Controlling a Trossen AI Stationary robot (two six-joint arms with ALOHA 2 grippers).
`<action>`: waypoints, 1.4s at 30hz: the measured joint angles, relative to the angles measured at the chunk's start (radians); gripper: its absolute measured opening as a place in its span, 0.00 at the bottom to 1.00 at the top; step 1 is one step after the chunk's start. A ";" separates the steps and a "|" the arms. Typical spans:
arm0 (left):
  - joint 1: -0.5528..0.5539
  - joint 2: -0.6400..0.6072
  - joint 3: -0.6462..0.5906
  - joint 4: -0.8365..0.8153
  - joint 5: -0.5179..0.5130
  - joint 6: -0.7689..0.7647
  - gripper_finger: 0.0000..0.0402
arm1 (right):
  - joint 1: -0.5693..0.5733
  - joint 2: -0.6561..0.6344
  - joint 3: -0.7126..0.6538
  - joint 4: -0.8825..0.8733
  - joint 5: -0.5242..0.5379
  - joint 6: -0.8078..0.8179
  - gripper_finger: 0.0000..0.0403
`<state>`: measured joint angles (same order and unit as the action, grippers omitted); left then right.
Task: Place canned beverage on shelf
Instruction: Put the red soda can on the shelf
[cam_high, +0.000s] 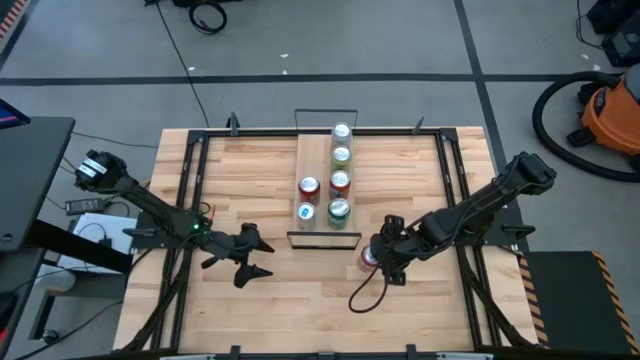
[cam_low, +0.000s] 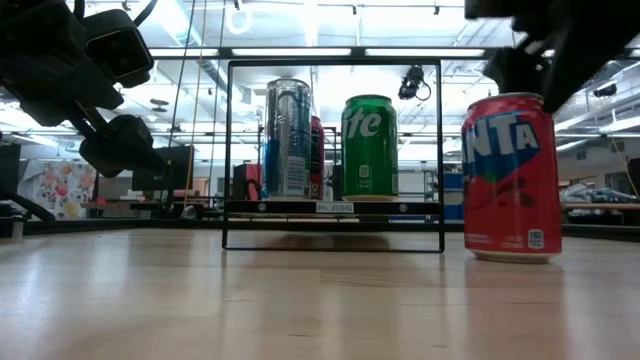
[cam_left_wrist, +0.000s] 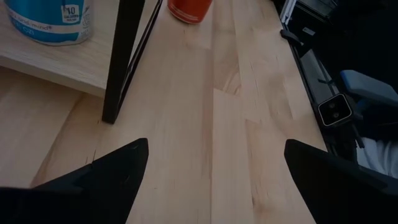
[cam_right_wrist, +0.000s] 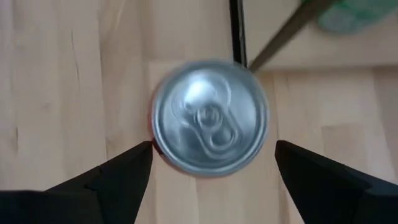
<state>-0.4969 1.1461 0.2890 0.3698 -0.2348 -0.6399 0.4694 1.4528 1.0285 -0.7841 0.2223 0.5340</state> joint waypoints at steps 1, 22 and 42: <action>0.000 0.000 0.000 0.000 0.000 0.000 0.97 | 0.000 0.000 0.011 0.001 0.011 -0.005 0.87; 0.000 0.000 0.000 -0.001 0.000 -0.002 0.97 | 0.003 0.007 0.013 0.105 0.076 -0.052 0.96; 0.000 0.000 0.000 -0.006 0.000 -0.005 0.97 | -0.016 0.155 0.012 0.110 0.017 -0.065 0.83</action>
<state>-0.4969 1.1458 0.2886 0.3643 -0.2352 -0.6449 0.4538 1.6081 1.0409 -0.6744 0.2391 0.4686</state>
